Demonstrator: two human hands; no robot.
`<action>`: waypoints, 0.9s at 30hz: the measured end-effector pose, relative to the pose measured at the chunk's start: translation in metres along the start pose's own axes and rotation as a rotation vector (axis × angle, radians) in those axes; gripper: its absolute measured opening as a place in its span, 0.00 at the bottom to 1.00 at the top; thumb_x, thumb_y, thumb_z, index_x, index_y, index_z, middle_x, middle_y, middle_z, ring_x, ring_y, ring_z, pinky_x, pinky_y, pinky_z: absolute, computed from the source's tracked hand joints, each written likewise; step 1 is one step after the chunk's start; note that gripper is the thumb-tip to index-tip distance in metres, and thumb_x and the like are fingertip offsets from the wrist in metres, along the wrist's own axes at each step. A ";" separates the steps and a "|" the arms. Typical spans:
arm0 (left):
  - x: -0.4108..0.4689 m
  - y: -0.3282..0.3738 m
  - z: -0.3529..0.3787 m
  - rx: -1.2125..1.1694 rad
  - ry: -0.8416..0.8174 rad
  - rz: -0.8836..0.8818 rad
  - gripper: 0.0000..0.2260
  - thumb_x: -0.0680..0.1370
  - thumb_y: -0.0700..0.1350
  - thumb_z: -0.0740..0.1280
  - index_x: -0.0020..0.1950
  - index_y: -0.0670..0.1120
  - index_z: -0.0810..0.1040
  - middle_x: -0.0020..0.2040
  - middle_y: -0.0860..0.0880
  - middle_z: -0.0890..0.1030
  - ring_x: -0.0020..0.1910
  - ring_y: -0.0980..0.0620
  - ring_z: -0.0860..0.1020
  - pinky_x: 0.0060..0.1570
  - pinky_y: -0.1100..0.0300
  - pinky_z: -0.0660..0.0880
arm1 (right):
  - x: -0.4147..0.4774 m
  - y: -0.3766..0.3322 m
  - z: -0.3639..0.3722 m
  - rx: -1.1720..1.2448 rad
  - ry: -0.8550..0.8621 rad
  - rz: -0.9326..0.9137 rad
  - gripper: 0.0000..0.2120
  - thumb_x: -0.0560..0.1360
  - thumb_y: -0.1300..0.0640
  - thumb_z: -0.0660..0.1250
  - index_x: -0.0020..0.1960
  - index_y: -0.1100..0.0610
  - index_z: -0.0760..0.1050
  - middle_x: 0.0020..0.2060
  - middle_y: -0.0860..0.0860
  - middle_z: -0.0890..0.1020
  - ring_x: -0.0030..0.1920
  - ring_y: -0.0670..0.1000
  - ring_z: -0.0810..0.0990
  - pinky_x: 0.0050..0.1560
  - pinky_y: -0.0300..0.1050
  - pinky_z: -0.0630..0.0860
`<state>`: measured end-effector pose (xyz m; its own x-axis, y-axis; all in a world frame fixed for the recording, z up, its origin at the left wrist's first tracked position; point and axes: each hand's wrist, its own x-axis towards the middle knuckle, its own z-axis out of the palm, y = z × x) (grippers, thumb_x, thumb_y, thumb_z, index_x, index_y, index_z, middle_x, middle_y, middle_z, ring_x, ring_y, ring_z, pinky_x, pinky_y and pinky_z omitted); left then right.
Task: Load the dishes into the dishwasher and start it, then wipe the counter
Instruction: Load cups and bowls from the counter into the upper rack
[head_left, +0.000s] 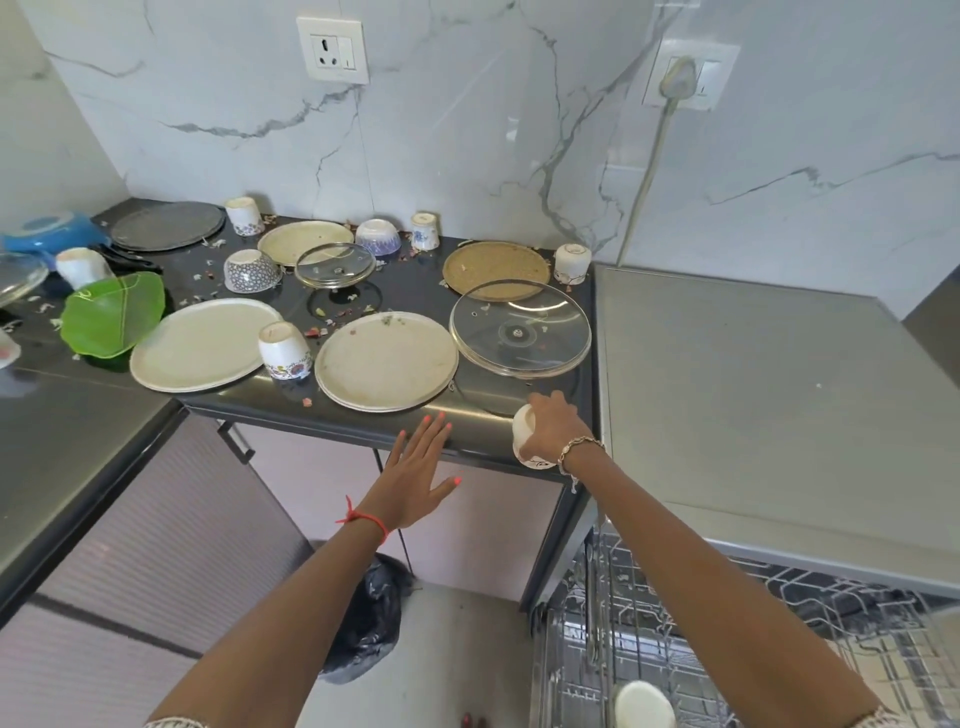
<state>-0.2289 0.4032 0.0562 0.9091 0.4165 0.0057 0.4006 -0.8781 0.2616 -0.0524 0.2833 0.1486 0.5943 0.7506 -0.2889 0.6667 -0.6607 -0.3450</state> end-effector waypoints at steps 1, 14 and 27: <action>-0.008 0.003 0.001 0.011 0.002 0.002 0.41 0.71 0.67 0.40 0.77 0.44 0.44 0.75 0.51 0.37 0.73 0.53 0.34 0.72 0.53 0.35 | -0.008 0.001 0.002 0.002 0.006 -0.006 0.35 0.67 0.59 0.74 0.69 0.57 0.62 0.64 0.58 0.64 0.66 0.60 0.65 0.60 0.52 0.71; -0.195 0.053 0.056 0.033 -0.094 -0.035 0.42 0.68 0.68 0.37 0.76 0.46 0.39 0.74 0.51 0.34 0.73 0.52 0.33 0.70 0.54 0.32 | -0.165 0.011 0.098 -0.079 -0.037 -0.029 0.33 0.66 0.56 0.74 0.68 0.53 0.64 0.63 0.56 0.67 0.63 0.59 0.70 0.61 0.51 0.72; -0.349 0.115 0.087 0.030 -0.200 -0.064 0.42 0.69 0.68 0.40 0.77 0.44 0.41 0.77 0.49 0.39 0.73 0.51 0.33 0.69 0.53 0.31 | -0.326 0.040 0.189 -0.116 -0.156 -0.021 0.37 0.67 0.53 0.73 0.71 0.53 0.61 0.64 0.56 0.67 0.64 0.58 0.70 0.61 0.51 0.71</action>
<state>-0.4907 0.1364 0.0000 0.8850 0.4190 -0.2029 0.4587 -0.8593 0.2262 -0.3046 0.0143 0.0605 0.5086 0.7513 -0.4206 0.7311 -0.6348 -0.2500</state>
